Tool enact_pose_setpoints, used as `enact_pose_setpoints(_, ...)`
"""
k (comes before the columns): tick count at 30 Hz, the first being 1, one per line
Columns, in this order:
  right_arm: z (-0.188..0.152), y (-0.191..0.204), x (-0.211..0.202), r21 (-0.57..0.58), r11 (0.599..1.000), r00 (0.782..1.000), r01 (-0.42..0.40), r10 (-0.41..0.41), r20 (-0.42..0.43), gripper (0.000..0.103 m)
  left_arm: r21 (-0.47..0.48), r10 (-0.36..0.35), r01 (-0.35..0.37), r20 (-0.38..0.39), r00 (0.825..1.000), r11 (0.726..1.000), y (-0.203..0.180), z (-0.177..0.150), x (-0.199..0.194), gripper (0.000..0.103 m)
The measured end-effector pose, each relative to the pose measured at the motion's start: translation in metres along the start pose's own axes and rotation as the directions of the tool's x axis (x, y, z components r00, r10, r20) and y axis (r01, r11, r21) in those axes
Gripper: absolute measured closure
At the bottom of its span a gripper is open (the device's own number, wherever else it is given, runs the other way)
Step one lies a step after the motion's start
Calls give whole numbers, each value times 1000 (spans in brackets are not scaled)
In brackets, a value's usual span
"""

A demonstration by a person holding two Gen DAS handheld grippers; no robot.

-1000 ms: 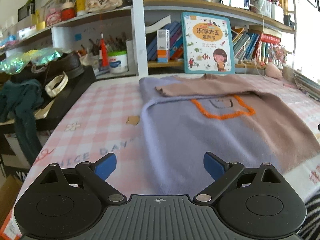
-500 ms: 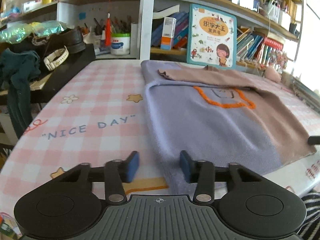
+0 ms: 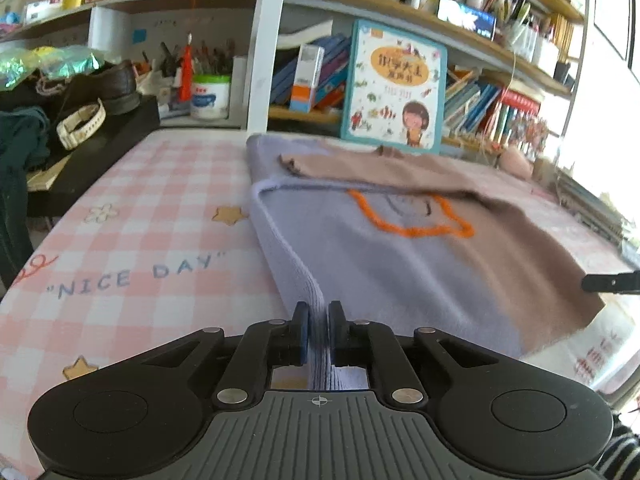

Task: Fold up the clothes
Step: 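Grasp the pink side edge with the right tool while the left tool grasps the lavender side edge, then lift both sweater side edges with both tools and fold them toward the collar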

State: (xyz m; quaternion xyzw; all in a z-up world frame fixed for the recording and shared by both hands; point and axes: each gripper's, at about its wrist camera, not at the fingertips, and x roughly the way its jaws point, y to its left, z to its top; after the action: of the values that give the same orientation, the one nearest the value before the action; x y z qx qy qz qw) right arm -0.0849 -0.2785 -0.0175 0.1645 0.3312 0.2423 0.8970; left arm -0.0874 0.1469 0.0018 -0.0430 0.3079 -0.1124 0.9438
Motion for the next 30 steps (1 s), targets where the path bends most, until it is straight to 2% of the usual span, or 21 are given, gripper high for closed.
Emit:
enact_pose_setpoints(4,-1,-10,1,49,999,1000,-7,7,-13,88,-62,-13,12,-19,1000,998,12,-3,1,85)
enact_pose_setpoints(6,-1,-13,5,66,998,1000,-12,14,-22,83,-103,-31,29,-17,999,994,18,-4,3,78)
enact_pose_setpoints(10,2,-18,15,99,995,999,-31,35,-38,80,-117,-47,46,-11,999,992,18,-2,9,75)
enact_pose_setpoints(13,4,-20,22,112,992,998,-51,56,-43,81,-105,-47,46,-5,999,993,15,-1,12,81)
enact_pose_setpoints(14,5,-19,23,109,993,997,-52,57,-45,89,-106,-43,43,-3,999,993,14,-1,13,91)
enact_pose_setpoints(15,4,-17,22,96,994,998,-45,50,-43,92,-101,-34,34,-1,999,994,14,-1,12,97)
enact_pose_setpoints(21,1,-16,-3,91,995,999,-45,43,18,94,-62,-43,45,24,999,997,6,2,-3,98)
enact_pose_setpoints(30,-13,-16,-16,100,994,998,-46,51,-40,94,-78,-94,91,-35,995,993,7,-8,-17,97)
